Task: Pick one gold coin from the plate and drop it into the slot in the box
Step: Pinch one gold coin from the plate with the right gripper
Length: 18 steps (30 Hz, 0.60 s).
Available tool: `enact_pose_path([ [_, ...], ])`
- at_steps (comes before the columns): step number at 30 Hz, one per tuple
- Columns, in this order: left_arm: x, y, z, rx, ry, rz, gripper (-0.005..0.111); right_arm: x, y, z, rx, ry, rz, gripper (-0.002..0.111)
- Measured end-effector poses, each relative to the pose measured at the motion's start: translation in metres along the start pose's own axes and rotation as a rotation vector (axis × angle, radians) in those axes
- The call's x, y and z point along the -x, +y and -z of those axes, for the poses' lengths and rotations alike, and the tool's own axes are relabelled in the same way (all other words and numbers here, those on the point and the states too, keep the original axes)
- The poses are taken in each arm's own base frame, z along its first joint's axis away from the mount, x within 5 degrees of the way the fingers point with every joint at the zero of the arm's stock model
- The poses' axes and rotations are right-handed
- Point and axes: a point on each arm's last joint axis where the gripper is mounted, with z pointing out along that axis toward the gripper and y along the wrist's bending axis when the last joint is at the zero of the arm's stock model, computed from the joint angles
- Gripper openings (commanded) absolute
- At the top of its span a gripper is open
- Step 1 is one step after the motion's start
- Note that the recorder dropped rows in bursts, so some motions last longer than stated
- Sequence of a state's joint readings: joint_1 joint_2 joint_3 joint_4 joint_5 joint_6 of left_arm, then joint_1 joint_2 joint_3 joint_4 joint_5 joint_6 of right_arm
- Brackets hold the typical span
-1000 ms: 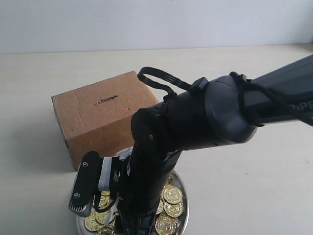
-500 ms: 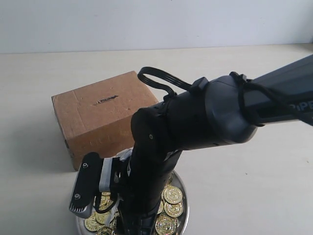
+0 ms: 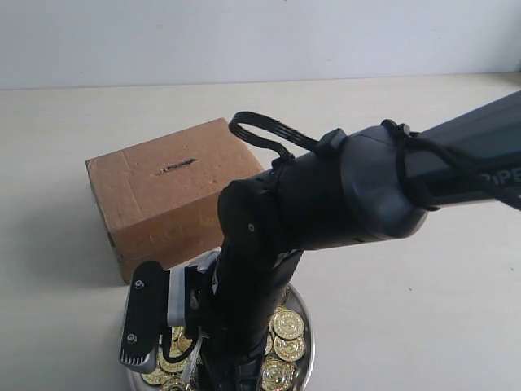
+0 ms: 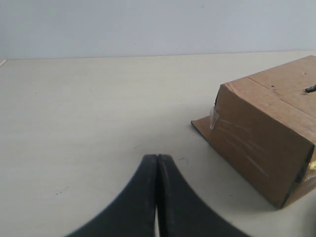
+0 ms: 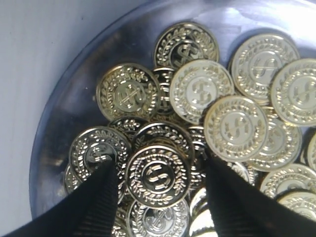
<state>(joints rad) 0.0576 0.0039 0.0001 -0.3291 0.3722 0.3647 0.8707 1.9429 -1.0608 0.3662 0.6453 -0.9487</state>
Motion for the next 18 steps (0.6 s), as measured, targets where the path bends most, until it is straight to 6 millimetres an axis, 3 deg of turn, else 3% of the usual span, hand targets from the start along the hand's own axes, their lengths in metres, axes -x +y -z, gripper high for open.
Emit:
enact_pose_path([
  [10, 0.0000, 0.0000, 0.0000, 0.000, 0.000, 0.000, 0.000, 0.0015, -0.0025, -0.0037, -0.007, -0.004, 0.004, 0.050],
  [18, 0.0000, 0.0000, 0.0000, 0.000, 0.000, 0.000, 0.000, 0.0021, -0.0035, -0.0042, -0.014, -0.009, 0.004, 0.029],
])
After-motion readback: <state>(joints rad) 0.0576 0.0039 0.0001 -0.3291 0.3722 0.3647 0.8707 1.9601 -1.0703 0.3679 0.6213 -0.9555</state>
